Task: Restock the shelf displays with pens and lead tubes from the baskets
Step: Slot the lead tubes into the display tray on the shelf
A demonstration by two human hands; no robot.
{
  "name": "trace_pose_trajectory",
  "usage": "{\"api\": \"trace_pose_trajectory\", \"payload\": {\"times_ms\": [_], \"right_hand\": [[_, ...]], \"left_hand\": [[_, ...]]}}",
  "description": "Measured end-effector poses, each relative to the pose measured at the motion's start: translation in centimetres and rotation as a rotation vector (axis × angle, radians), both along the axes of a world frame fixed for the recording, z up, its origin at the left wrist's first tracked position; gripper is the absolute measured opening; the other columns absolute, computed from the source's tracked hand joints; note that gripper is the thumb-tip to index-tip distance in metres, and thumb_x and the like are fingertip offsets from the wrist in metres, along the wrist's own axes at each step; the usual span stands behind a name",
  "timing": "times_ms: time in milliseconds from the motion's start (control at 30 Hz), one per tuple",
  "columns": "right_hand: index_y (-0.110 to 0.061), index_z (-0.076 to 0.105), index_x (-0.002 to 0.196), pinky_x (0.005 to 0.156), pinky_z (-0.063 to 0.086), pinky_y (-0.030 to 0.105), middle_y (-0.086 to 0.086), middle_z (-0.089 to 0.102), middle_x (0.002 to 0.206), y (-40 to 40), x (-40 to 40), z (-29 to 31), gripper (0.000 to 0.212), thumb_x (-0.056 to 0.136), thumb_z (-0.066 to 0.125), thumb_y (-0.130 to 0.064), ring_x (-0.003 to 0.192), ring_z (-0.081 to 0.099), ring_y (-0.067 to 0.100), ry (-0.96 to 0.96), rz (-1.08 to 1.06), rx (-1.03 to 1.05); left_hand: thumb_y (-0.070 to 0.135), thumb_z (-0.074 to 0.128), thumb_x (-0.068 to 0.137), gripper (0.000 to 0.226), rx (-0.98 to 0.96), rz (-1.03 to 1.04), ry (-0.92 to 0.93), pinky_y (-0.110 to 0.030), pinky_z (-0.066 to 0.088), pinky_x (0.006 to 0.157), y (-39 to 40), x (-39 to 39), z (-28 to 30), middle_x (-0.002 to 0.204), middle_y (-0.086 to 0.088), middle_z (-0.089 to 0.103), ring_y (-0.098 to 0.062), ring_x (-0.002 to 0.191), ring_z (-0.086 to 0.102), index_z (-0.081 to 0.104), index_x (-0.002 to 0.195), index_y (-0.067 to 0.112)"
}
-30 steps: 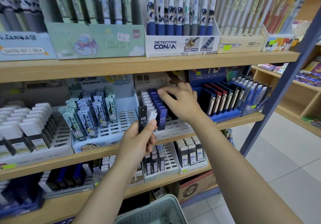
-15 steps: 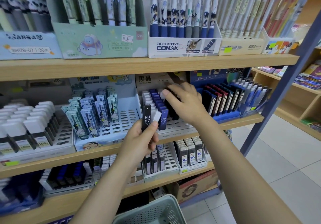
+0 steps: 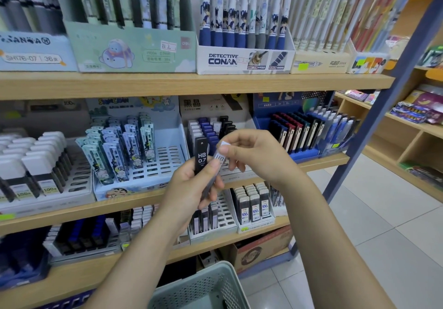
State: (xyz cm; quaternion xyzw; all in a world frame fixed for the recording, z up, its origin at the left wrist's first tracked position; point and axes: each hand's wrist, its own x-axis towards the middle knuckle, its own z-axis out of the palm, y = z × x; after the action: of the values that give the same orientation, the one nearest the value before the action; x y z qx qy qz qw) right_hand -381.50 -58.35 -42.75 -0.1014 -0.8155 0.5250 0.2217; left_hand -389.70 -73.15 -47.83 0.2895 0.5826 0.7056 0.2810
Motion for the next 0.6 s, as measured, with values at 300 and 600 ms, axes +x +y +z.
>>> {"api": "trace_pose_trajectory", "payload": {"times_ms": [300, 600], "right_hand": [[-0.009, 0.068, 0.102, 0.06, 0.055, 0.028, 0.01, 0.072, 0.082, 3.0, 1.0, 0.6, 0.011, 0.1, 0.059, -0.013, 0.066, 0.067, 0.021, 0.109, -0.232, -0.116], [-0.022, 0.072, 0.098, 0.08, 0.059, 0.034, -0.006, 0.07, 0.08, 3.5, -2.8, -0.1, 0.01, 0.095, 0.067, -0.014, 0.075, 0.067, 0.01, 0.092, -0.298, 0.209]], "left_hand": [[0.035, 0.043, 0.106, 0.028, -0.173, 0.054, 0.097, -0.018, 0.034, 0.042, -0.1, -0.6, -0.8, 0.064, 0.003, 0.059, -0.012, 0.045, 0.04, 0.053, 0.112, 0.009], [0.026, 0.047, 0.105, 0.029, -0.129, 0.06, 0.082, -0.025, 0.031, 0.043, -0.2, -0.9, -0.7, 0.066, 0.001, 0.062, -0.016, 0.055, 0.052, 0.049, 0.105, -0.003]]}}
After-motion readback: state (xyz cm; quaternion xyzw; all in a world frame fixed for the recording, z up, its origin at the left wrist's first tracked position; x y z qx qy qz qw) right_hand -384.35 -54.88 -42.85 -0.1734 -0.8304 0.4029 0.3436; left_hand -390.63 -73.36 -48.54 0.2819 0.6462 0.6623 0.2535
